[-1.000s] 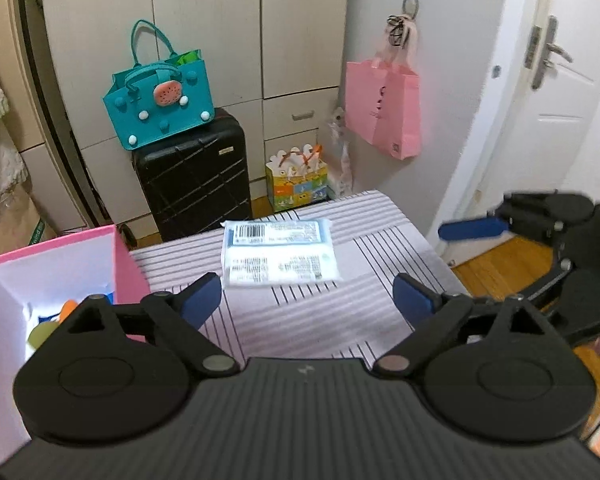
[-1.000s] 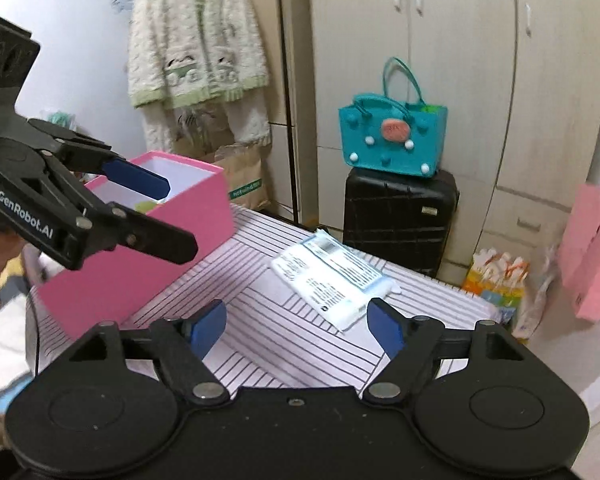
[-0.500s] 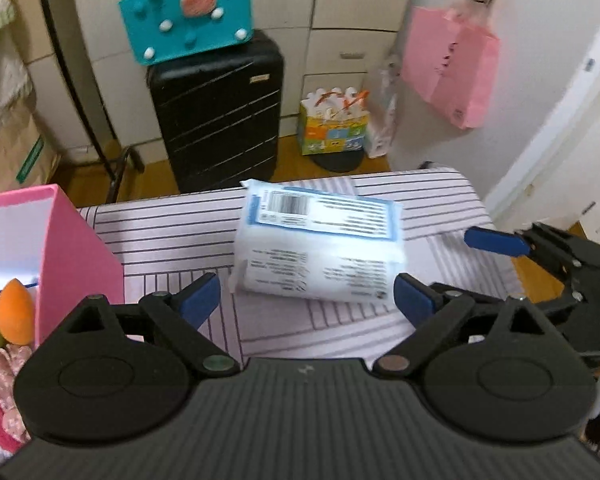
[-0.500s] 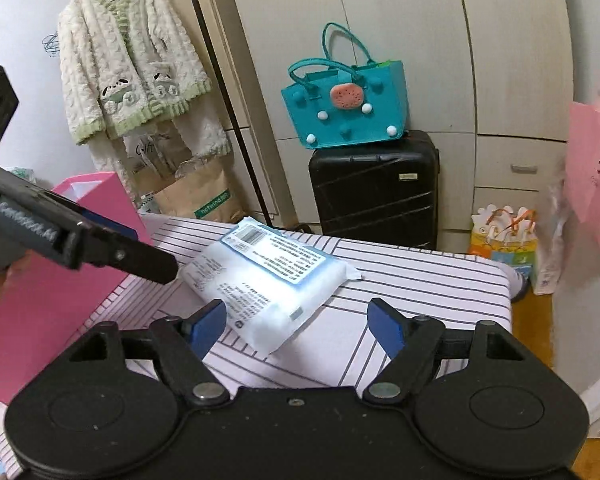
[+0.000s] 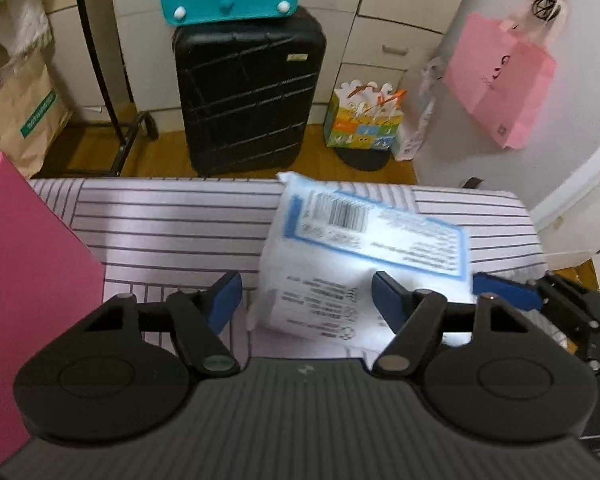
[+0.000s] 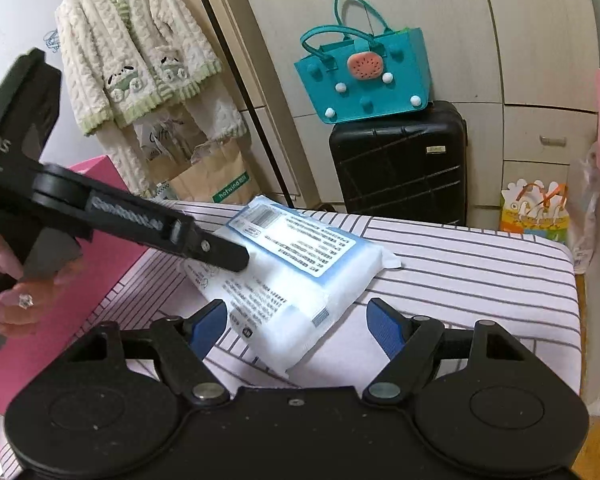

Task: Organize soft objects
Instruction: 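Close both grippers on the white wipes pack from either side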

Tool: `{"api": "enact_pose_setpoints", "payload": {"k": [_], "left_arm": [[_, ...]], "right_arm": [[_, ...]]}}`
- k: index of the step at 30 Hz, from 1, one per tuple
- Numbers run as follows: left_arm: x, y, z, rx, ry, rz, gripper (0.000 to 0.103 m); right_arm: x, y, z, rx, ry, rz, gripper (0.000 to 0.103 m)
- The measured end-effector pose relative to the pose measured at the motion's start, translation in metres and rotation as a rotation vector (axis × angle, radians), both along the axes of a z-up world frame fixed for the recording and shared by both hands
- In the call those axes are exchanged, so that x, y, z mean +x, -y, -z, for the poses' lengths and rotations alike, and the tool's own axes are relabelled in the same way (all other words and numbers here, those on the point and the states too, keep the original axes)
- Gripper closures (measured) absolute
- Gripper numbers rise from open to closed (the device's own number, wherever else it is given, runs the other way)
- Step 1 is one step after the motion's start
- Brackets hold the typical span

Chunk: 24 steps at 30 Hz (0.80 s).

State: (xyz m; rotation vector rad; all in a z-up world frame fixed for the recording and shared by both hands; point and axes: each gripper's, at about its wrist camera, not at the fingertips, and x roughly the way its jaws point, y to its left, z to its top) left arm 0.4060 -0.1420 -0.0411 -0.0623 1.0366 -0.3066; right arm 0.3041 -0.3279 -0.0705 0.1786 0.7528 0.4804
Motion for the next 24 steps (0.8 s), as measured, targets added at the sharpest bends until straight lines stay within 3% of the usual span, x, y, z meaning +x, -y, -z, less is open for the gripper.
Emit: {"api": "enact_pose_setpoints", "payload": {"k": [3,4,6,8,12,24], "left_arm": [[0.003,-0.002,0.000,-0.009,0.004,-0.010,0.034],[0.004,-0.003,0.000,-0.017,-0.001,-0.015,0.037],[0.005,-0.004,0.000,-0.039,-0.017,-0.015,0.053],[0.004,-0.004,-0.001,-0.029,-0.032,-0.014,0.057],[-0.004,-0.007,-0.005,-0.030,-0.055,-0.004,0.065],[-0.069,-0.004,-0.021,-0.007,-0.033,0.084,0.066]], "right_arm": [[0.003,0.000,0.001,-0.006,0.010,0.020,0.039],[0.003,0.001,0.001,0.002,0.007,0.024,0.050],[0.005,0.004,0.001,0.031,-0.009,0.037,0.057],[0.003,0.005,0.001,0.038,-0.009,0.043,0.068],[-0.004,0.003,-0.004,0.019,-0.010,0.049,0.073],[-0.025,0.004,-0.012,0.029,-0.107,0.030,0.075]]}}
